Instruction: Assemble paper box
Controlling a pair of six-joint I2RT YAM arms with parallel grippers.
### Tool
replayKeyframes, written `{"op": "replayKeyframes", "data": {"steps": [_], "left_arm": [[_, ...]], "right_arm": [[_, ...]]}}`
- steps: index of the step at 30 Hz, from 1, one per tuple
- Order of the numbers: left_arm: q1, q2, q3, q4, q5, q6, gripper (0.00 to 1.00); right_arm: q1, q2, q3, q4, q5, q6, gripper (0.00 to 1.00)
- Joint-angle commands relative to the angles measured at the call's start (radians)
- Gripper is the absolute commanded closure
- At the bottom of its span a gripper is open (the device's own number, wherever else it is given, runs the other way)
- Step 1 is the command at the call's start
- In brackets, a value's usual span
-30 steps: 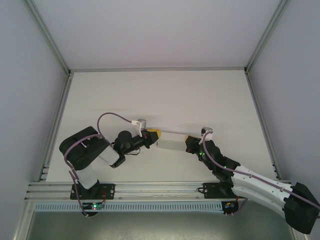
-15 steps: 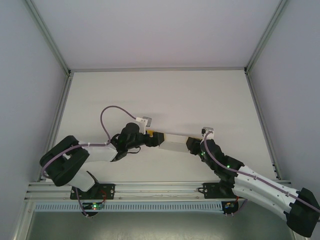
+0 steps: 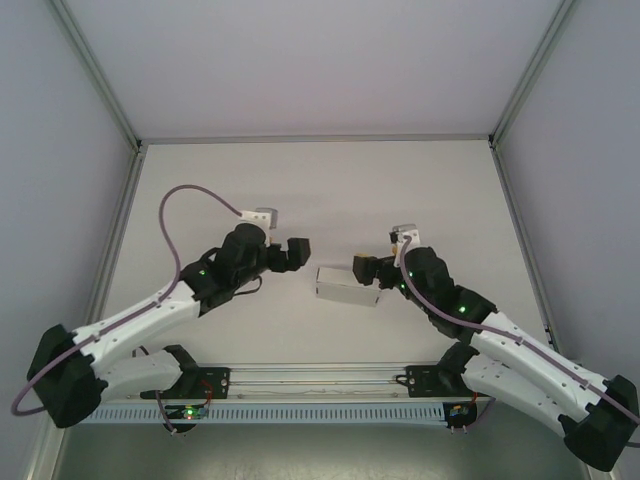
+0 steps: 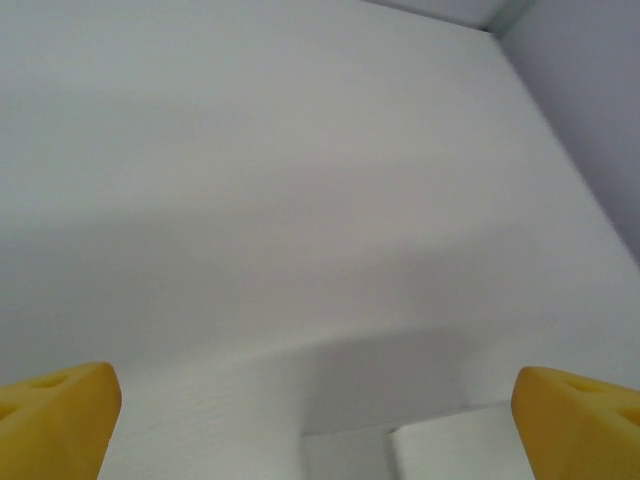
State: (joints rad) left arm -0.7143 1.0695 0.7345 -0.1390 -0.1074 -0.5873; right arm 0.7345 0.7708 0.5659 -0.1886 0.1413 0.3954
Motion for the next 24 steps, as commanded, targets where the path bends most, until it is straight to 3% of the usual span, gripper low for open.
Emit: {"op": "replayKeyframes", "data": {"steps": [1,3,9,14,21,24], "left_arm": [[-0.010,-0.086,-0.030,-0.262,-0.211,-0.041,0.00],[-0.010,-0.157,-0.075,-0.287,-0.230,-0.052,0.00],[-0.009,-0.356,-0.185,-0.320,-0.251,-0.075,0.00],[-0.007,-0.457,-0.223,-0.372,-0.277,-0.087,0.00],[-0.007,-0.477,-0.231,-0.417,-0.309,-0.108,0.00],[-0.008,-0.472,-0.233,-0.417,-0.307,-0.107,0.00]], "right_arm": [[-0.005,0.089,0.111,-0.114,-0.328,-0.408,0.01],[0.002,0.171,0.192,-0.214,-0.420,-0.586,0.01],[0.013,0.452,0.413,-0.469,-0.297,-0.858,0.02],[0.035,0.634,0.502,-0.598,-0.234,-0.951,0.01],[0.045,0.728,0.505,-0.605,-0.233,-0.950,0.02],[0.055,0.769,0.505,-0.613,-0.178,-0.940,0.07]]}}
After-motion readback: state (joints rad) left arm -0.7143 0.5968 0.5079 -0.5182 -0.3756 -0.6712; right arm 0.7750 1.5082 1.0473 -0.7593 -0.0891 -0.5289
